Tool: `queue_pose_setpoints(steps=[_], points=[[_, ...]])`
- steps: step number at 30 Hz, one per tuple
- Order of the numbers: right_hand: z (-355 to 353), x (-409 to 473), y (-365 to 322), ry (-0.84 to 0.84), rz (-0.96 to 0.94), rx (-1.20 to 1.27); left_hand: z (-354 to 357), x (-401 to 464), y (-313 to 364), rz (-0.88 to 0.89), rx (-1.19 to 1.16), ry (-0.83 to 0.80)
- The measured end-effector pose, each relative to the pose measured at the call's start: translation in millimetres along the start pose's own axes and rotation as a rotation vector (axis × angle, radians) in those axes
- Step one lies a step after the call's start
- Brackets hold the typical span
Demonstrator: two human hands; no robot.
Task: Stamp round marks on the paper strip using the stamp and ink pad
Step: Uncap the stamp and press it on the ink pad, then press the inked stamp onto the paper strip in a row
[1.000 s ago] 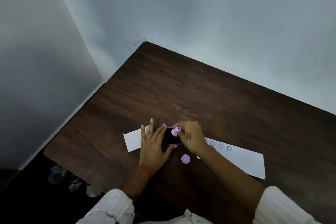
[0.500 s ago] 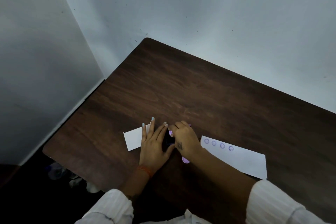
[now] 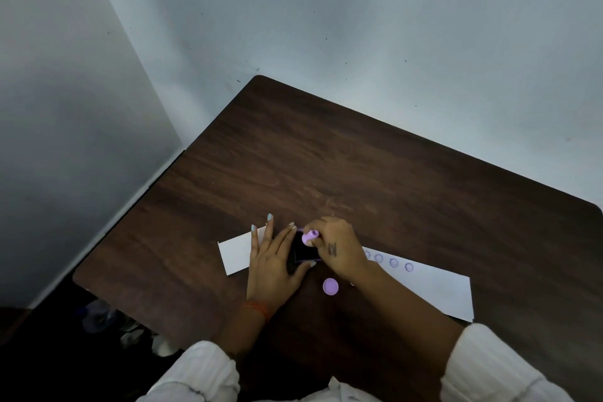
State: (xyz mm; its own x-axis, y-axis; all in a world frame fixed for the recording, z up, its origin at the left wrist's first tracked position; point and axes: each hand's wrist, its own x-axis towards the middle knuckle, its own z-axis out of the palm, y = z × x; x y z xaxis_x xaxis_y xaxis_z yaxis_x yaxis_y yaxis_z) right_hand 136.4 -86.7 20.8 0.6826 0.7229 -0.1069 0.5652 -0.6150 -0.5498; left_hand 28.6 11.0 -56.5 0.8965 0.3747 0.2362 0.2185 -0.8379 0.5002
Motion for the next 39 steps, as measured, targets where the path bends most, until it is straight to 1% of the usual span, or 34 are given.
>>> queue_pose_setpoints(steps=[1,3,4,7,9,10,14,16,18,20,22,25,26,28,30,32,35,37,39], points=[[0.1,-2.5,-0.4,-0.055,-0.044,-0.043,0.1,0.2,0.1,0.0,0.005,-0.002],[8.0,-11.0,-1.9,-0.226,-0.135,-0.158,-0.6,-0.2,0.2,-0.003,0.02,-0.008],[12.0,-16.0,-2.9,-0.253,-0.154,-0.196,-1.0,-0.6,0.6,-0.007,0.023,-0.013],[14.9,-21.3,-4.7,-0.2,-0.226,-0.26,-2.7,-0.6,1.7,-0.01,0.025,-0.019],[13.9,-18.7,-6.9,-0.226,-0.253,-0.299,-2.0,-1.0,1.3,-0.006,0.027,-0.024],[13.7,-18.3,-8.3,-0.224,-0.237,-0.301,-1.5,-0.9,1.1,-0.004,0.03,-0.023],[20.0,-17.2,-7.2,-0.119,-0.141,-0.183,-0.1,-0.3,0.8,-0.01,0.023,-0.014],[13.1,-16.7,-7.6,-0.166,-0.187,-0.211,0.1,-0.4,0.4,-0.004,0.021,-0.012],[1.6,-14.2,-7.9,-0.296,-0.247,-0.288,0.5,0.0,0.1,0.004,0.021,-0.018],[-1.4,-12.9,-9.0,-0.355,-0.27,-0.337,0.6,0.1,0.1,0.009,0.026,-0.019],[6.7,-15.9,-11.1,-0.287,-0.238,-0.344,-0.4,-0.2,0.1,0.004,0.027,-0.025],[19.3,-17.7,-7.8,-0.186,-0.195,-0.269,-2.0,-0.2,1.1,0.003,0.023,-0.03],[19.9,-14.8,-4.2,-0.19,-0.19,-0.219,-2.3,0.0,1.0,0.005,0.022,-0.034],[14.7,-10.5,2.5,-0.197,-0.097,-0.01,-3.1,0.2,1.2,0.008,0.02,-0.044],[7.8,-11.8,7.6,-0.056,0.084,0.338,-3.3,0.7,1.4,0.007,0.026,-0.058],[0.3,-22.5,14.4,0.096,0.294,0.754,-4.6,1.2,1.5,0.001,0.031,-0.078],[-14.9,-48.2,27.6,0.125,0.567,1.372,-6.2,0.7,2.1,0.0,0.052,-0.112],[-27.5,-68.5,37.1,0.148,0.695,1.643,-6.6,-0.2,2.2,0.006,0.069,-0.121],[-37.0,-88.8,46.3,0.209,0.786,1.824,-6.5,-0.6,3.2,0.0,0.057,-0.104]])
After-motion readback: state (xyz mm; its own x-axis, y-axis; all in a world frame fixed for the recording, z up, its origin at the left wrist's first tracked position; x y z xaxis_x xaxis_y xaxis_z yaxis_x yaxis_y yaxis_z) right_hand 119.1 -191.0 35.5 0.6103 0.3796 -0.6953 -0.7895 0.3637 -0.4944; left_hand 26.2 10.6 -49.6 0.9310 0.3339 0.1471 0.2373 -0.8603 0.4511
